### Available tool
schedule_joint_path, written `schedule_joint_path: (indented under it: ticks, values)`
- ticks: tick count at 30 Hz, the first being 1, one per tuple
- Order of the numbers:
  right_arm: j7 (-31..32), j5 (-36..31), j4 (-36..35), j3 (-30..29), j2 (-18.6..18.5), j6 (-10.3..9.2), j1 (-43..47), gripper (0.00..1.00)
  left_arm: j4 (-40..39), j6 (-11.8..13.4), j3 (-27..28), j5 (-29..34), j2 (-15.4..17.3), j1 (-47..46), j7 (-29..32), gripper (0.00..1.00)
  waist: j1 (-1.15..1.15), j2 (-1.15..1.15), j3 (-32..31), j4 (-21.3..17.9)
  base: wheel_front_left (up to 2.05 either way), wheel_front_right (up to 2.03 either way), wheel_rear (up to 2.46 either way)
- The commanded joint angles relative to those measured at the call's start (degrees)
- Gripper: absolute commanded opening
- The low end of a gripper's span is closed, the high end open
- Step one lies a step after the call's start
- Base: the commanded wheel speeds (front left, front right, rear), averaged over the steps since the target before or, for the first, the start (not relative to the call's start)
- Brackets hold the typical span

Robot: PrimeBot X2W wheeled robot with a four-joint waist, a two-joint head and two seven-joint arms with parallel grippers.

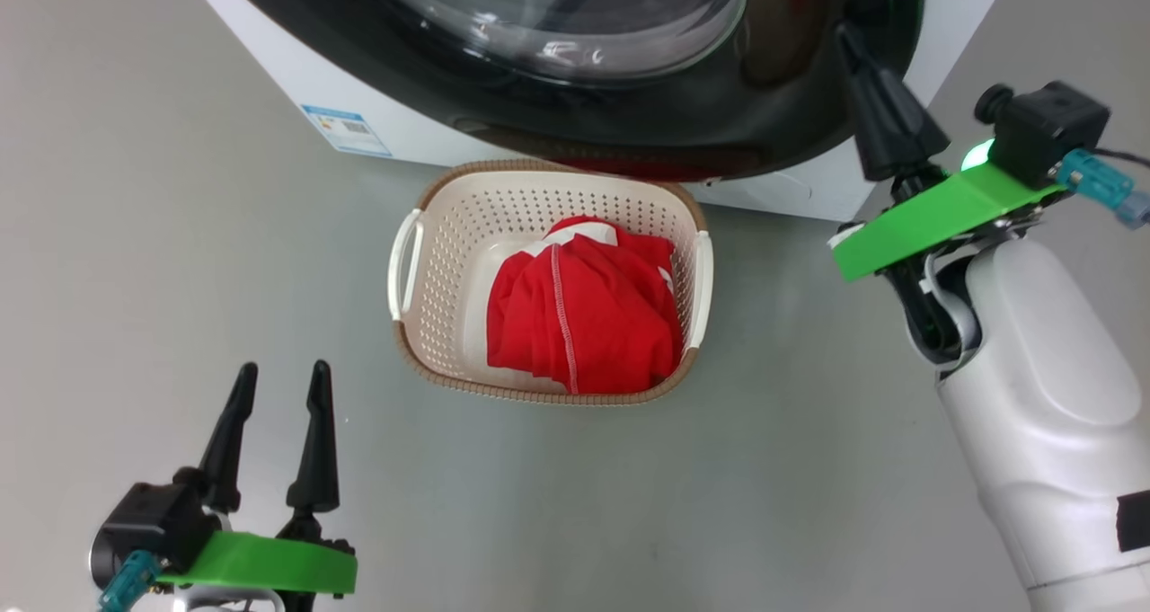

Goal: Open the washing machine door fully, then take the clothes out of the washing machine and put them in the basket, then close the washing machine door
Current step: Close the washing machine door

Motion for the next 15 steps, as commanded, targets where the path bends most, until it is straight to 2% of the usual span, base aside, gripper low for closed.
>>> schedule_joint_path:
  ticks: [1,15]
  values:
    - [-0.3,-0.5,-1.1,0.1,0.8,0.08,-1.2,0.00,-1.4,-0.2,1.7,0.0,0.9,-1.1,-0.5,1.00,0.00,0.00,0.6,0.5,0.00,0.00,0.00]
    - [-0.3,-1.6,-1.0,-6.4,0.3,0.08,-7.3,0.00,-2.1,-0.2,0.1,-0.5,0.9,-3.3,-0.5,1.00,0.00,0.00,4.3,2.0,0.00,0.00,0.00]
